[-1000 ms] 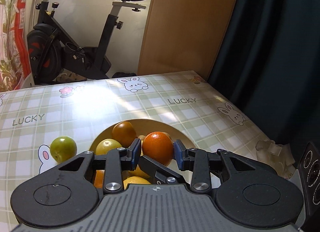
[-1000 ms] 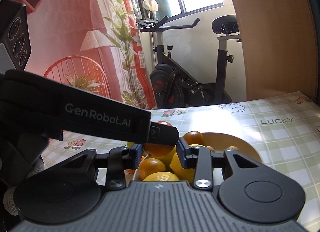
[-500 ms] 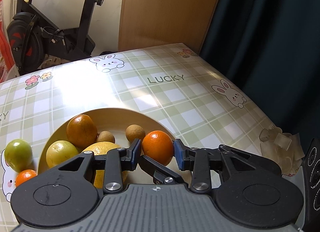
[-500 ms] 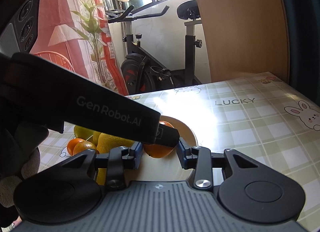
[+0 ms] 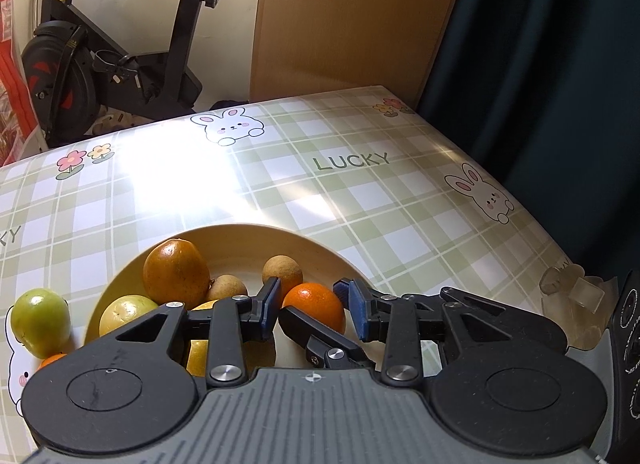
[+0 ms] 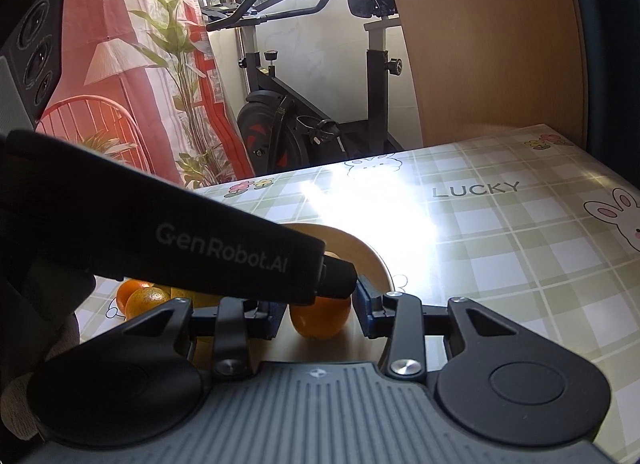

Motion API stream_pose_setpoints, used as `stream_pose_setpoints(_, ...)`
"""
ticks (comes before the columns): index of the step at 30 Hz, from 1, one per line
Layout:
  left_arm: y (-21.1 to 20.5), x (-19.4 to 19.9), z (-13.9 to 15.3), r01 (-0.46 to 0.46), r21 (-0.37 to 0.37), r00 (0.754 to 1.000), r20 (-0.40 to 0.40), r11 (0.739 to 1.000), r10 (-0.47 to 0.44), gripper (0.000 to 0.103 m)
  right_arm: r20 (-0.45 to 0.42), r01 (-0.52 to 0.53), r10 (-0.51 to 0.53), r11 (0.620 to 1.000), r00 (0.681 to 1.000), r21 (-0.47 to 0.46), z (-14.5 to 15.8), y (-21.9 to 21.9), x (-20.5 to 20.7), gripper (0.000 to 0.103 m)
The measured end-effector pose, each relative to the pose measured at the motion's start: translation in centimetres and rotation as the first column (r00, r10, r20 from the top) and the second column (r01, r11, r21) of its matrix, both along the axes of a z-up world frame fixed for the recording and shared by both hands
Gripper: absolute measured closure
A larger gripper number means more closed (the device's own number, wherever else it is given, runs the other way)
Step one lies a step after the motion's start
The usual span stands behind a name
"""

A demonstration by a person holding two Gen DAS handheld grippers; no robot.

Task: Organize fruits
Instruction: 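Lower the orange onto the plate and open the left gripper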

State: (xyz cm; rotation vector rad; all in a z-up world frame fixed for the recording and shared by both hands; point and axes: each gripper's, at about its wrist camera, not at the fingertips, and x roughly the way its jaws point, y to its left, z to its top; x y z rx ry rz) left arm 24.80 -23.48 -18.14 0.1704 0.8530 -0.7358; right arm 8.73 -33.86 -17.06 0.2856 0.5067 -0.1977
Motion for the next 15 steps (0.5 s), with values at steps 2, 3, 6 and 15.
stream_pose_setpoints(2, 0.1, 0.1, 0.1, 0.0, -0.007, 1.0, -0.008, 1.0, 0.0, 0.064, -0.002, 0.004, -0.004, 1.0, 1.0, -0.002, 0.0, 0.0, 0.1, 0.065)
stream_pose_setpoints(3, 0.2, 0.1, 0.1, -0.002, -0.013, 1.0, -0.011, 1.0, 0.002, 0.064, -0.005, 0.009, -0.009, 1.0, 1.0, -0.003, 0.0, 0.0, 0.2, 0.065)
stream_pose_setpoints(6, 0.6, 0.0, 0.4, -0.007, -0.03, 1.0, -0.006, 1.0, 0.007, 0.064, -0.007, 0.02, -0.02, 1.0, 1.0, 0.003, -0.1, -0.1, 0.2, 0.065)
stream_pose_setpoints(15, 3.1, -0.6, 2.6, -0.003, -0.127, 0.999, 0.034, 0.992, 0.007, 0.064, 0.091, 0.006, -0.007, 1.0, 0.996, 0.007, 0.3, 0.1, -1.5, 0.062)
